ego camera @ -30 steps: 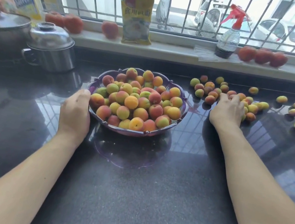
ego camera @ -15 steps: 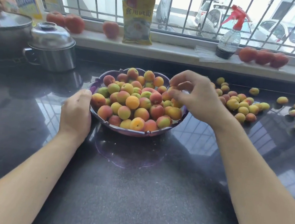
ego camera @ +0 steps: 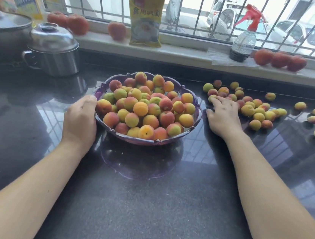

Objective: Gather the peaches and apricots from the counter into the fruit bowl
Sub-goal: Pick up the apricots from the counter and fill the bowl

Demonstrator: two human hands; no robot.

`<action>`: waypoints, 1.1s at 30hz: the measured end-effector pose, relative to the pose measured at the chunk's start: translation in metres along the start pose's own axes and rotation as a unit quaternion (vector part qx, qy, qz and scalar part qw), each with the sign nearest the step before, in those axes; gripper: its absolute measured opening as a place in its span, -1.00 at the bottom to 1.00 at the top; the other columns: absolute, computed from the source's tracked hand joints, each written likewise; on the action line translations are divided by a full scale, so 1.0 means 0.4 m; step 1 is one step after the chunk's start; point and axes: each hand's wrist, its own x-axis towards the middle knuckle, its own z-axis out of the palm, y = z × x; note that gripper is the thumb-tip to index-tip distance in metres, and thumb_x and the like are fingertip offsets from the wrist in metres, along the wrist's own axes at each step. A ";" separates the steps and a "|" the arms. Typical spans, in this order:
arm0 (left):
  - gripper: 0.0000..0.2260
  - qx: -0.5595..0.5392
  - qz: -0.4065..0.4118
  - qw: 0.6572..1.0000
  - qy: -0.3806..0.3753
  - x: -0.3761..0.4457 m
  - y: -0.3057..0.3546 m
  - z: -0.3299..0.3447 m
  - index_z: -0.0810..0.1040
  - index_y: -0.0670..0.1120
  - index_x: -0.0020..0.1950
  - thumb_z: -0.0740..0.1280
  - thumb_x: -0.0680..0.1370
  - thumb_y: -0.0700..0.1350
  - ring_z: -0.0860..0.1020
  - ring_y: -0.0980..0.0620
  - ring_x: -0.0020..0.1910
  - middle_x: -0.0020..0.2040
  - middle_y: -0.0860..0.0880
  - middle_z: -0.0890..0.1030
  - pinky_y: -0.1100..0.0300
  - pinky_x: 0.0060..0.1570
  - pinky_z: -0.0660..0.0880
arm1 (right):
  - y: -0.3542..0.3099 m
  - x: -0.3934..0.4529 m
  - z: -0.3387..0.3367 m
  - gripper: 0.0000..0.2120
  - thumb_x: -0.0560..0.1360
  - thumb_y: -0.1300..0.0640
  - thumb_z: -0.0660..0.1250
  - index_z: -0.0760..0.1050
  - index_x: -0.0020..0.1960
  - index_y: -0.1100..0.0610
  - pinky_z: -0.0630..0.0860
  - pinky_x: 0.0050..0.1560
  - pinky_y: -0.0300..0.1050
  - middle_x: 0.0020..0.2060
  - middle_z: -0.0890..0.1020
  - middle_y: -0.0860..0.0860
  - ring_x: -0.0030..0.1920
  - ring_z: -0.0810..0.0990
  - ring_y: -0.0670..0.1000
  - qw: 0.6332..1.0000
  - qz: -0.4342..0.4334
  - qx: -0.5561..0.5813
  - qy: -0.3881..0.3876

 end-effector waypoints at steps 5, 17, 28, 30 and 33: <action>-0.63 0.000 0.005 1.000 0.000 0.002 -0.005 0.001 0.42 -0.14 -0.24 0.08 0.59 0.10 0.36 0.00 -0.25 -0.26 -0.04 0.51 0.07 -0.18 0.35 | -0.019 -0.019 -0.017 -0.69 0.64 0.14 0.22 0.54 0.35 0.12 0.40 0.29 0.12 0.27 0.50 0.20 0.23 0.44 0.26 0.996 0.056 -0.018 0.073; -0.55 -0.001 0.001 1.000 -0.001 0.005 -0.011 -0.001 0.50 -0.25 -0.13 0.08 0.59 0.12 0.42 -0.04 -0.14 -0.18 -0.11 0.56 0.20 -0.18 0.38 | -0.200 -0.132 -0.255 -0.79 0.51 0.04 0.49 0.61 0.12 0.02 0.59 0.01 -0.22 -0.02 0.67 -0.08 0.00 0.64 -0.11 0.913 -0.182 0.356 -0.081; -0.63 0.002 0.005 1.000 -0.002 0.003 -0.006 0.001 0.42 -0.14 -0.25 0.09 0.59 0.09 0.43 0.19 -0.32 -0.28 -0.03 0.50 0.24 -0.24 0.36 | 0.008 -0.017 -0.040 -0.72 0.60 0.24 0.24 0.58 0.27 0.17 0.47 0.34 0.06 0.22 0.57 0.15 0.23 0.53 0.12 0.966 0.060 0.211 0.137; -0.63 -0.003 0.003 1.000 -0.001 0.002 -0.004 0.003 0.43 -0.14 -0.25 0.09 0.59 0.09 0.44 0.19 -0.31 -0.27 -0.02 0.51 0.20 -0.23 0.36 | 0.013 -0.002 -0.009 -0.65 0.61 0.20 0.21 0.50 0.37 0.13 0.40 0.39 0.09 0.30 0.50 0.18 0.31 0.46 0.20 0.976 0.061 0.170 0.121; -0.65 -0.007 0.003 1.000 0.003 0.004 -0.004 0.005 0.41 -0.11 -0.27 0.10 0.59 0.08 0.43 0.17 -0.32 -0.28 -0.02 0.49 0.21 -0.22 0.36 | -0.021 0.021 0.004 -0.56 0.62 0.07 0.20 0.35 0.50 0.03 0.37 0.36 0.17 0.39 0.43 0.16 0.33 0.41 0.25 0.997 0.034 0.022 0.063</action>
